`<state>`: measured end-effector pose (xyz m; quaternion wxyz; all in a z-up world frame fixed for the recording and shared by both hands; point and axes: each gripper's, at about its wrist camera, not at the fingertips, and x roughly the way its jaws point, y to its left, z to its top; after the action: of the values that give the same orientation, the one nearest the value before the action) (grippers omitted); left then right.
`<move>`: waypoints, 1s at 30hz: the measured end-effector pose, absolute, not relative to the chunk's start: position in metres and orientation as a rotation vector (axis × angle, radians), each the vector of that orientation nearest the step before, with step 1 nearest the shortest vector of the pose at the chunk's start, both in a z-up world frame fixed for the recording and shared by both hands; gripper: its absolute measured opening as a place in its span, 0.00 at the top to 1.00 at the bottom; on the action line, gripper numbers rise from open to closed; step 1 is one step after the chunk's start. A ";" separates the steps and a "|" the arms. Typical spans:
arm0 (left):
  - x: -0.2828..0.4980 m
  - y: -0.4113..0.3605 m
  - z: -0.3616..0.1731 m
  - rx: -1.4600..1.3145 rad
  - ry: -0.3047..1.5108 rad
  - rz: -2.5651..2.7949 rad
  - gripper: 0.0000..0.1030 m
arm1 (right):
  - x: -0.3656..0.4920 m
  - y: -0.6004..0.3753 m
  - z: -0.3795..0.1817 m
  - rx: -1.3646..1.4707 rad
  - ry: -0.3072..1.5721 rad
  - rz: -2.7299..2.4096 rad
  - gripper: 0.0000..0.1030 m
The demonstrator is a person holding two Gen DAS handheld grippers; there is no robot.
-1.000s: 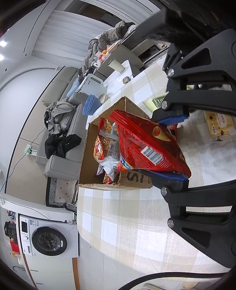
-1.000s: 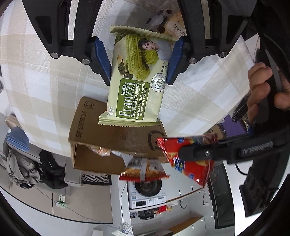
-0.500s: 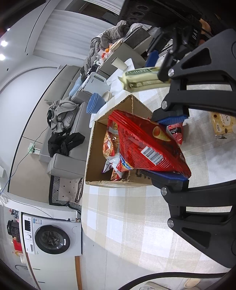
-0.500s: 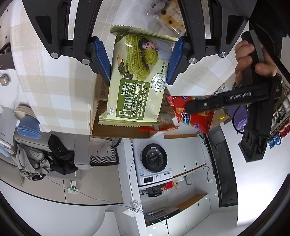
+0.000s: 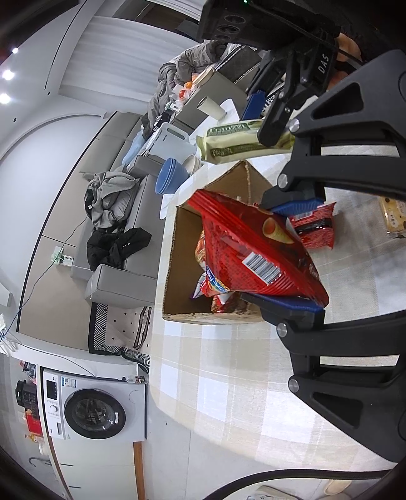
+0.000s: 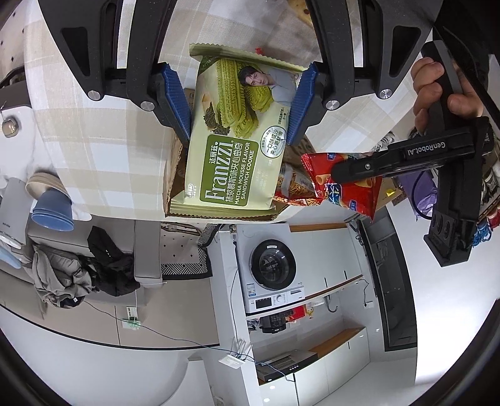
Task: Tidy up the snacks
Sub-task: 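Carry the red chip bag over the box with the left tool while the right tool brings the Franzzi pack, then open the left tool over the box while the right tool releases the Franzzi pack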
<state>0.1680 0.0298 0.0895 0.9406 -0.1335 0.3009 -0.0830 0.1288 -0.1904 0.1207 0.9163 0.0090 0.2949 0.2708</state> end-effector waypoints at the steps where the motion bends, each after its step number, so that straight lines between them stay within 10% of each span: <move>1: 0.171 0.029 0.091 -0.272 0.613 -0.172 0.62 | 0.129 -0.189 0.121 0.017 0.606 0.555 0.42; 30: 0.283 0.032 0.072 -0.251 0.673 -0.132 0.62 | 0.207 -0.157 0.119 -0.056 0.598 0.508 0.42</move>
<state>0.2827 0.0318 0.0723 0.9341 -0.1227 0.3289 -0.0645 0.2072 -0.1570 0.1191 0.9236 -0.0273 0.2912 0.2477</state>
